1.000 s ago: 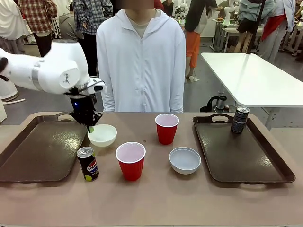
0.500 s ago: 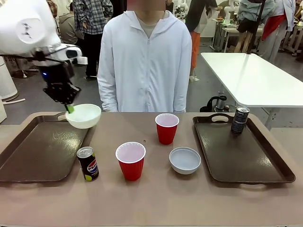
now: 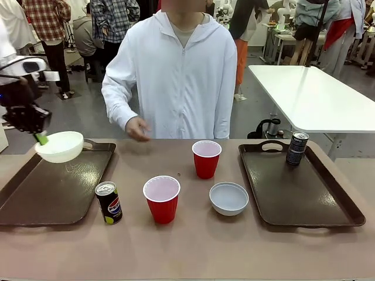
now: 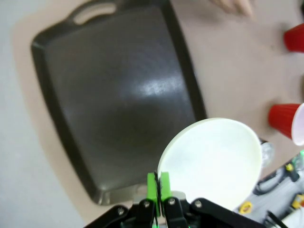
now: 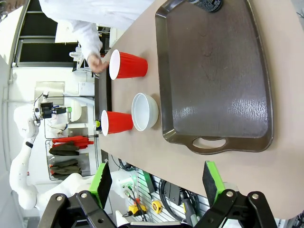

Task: Prepare tableware on both trays.
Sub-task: Pick up a Picnic Bowl from the table and place it on a Handle tray.

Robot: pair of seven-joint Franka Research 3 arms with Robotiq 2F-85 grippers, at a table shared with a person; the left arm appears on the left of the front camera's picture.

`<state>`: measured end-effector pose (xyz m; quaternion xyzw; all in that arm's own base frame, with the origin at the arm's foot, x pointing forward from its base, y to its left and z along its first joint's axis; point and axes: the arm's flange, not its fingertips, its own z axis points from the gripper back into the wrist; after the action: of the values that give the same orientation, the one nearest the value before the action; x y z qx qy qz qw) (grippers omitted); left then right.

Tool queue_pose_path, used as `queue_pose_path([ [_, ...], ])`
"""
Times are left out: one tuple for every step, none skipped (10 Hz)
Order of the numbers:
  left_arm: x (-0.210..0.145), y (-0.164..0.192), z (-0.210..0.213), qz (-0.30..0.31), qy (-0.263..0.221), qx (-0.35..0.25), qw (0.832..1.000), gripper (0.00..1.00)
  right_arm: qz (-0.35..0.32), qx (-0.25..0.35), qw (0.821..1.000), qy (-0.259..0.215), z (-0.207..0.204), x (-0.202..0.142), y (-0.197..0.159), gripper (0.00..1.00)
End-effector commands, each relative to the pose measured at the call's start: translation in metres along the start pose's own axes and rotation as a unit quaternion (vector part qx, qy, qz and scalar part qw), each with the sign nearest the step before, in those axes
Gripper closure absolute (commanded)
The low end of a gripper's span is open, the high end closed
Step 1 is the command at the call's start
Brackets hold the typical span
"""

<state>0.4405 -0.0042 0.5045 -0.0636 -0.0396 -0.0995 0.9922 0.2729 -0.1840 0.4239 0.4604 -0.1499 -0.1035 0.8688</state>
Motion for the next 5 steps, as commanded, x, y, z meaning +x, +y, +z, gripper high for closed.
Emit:
queue_pose_path([
  [-0.022,0.029,0.007,0.004,-0.034,-0.005,0.999,1.0,0.003,0.007,1.0,-0.003,0.0,0.001,0.0,0.0],
  [-0.028,0.043,0.008,0.011,-0.039,-0.005,0.999,1.0,0.003,0.007,1.0,-0.003,0.0,0.001,0.0,0.0],
  [-0.033,0.052,0.007,0.016,-0.041,0.001,0.999,1.0,0.003,0.007,1.0,-0.003,0.0,0.001,0.0,0.0],
  [-0.036,0.057,0.006,0.018,-0.049,0.012,0.999,1.0,0.003,0.007,1.0,-0.003,0.0,0.001,0.0,0.0],
  [-0.035,0.059,0.002,0.019,-0.071,0.03,0.997,1.0,0.003,0.007,1.0,-0.003,0.0,0.001,0.0,0.0],
])
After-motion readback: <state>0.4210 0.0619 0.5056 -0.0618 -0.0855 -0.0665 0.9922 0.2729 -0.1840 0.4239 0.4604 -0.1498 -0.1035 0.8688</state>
